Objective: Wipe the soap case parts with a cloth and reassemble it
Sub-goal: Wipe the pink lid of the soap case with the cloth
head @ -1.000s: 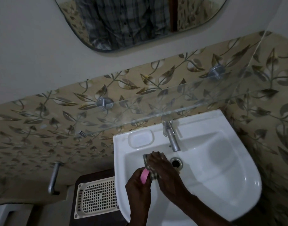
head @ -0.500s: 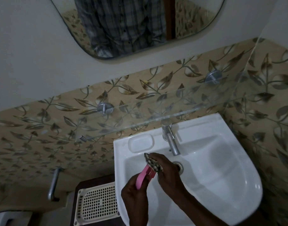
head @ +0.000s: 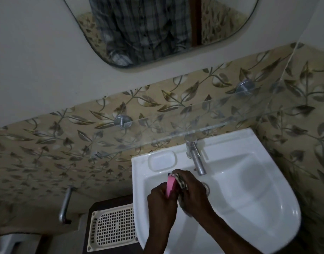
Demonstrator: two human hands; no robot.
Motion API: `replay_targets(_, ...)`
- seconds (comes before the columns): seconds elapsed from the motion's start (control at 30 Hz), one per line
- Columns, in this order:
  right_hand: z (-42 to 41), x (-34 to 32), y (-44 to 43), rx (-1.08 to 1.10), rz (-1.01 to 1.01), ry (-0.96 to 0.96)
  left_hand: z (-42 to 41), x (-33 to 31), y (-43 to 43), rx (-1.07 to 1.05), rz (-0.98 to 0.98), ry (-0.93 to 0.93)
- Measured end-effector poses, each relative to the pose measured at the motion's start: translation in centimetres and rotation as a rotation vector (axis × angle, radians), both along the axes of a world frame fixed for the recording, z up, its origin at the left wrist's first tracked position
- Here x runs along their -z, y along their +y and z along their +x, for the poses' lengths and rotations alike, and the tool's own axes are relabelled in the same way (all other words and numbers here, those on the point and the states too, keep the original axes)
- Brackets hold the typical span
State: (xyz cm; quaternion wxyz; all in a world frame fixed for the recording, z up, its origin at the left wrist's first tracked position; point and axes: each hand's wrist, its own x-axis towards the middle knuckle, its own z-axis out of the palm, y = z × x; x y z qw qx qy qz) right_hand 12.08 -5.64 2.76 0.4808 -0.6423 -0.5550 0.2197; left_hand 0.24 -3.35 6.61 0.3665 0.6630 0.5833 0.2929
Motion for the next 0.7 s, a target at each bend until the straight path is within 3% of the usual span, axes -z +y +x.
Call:
replay_targets(0.1, -1.3, -0.5, -1.2, -0.110, 0.036, -0.032, -0.2, 0.6, 0.4, -0.046, -0.001, 0.006)
replay_targets(0.17, -1.0, -0.2, -1.0, -0.161, 0.103, -0.031, -0.7, 1.3, 0.5, -0.053, -0.029, -0.097)
replay_targets(0.27, 0.1, -0.6, -0.1, -0.075, -0.017, 0.108, -0.8, 1.7, 0.5, -0.101, -0.058, -0.156)
replay_targets(0.4, -0.8, -0.4, -0.2, -0.194, 0.175, -0.074, -0.1, 1.9, 1.4, -0.037, -0.035, -0.170)
replay_targets(0.57, 0.8, 0.2, 1.4, 0.030, -0.166, 0.210, 0.3, 1.5, 2.0, -0.148, -0.090, -0.339)
replay_targets(0.7, 0.6, -0.1, 1.9, 0.008, -0.197, 0.145, 0.4, 0.2, 2.1, -0.095, -0.144, -0.391)
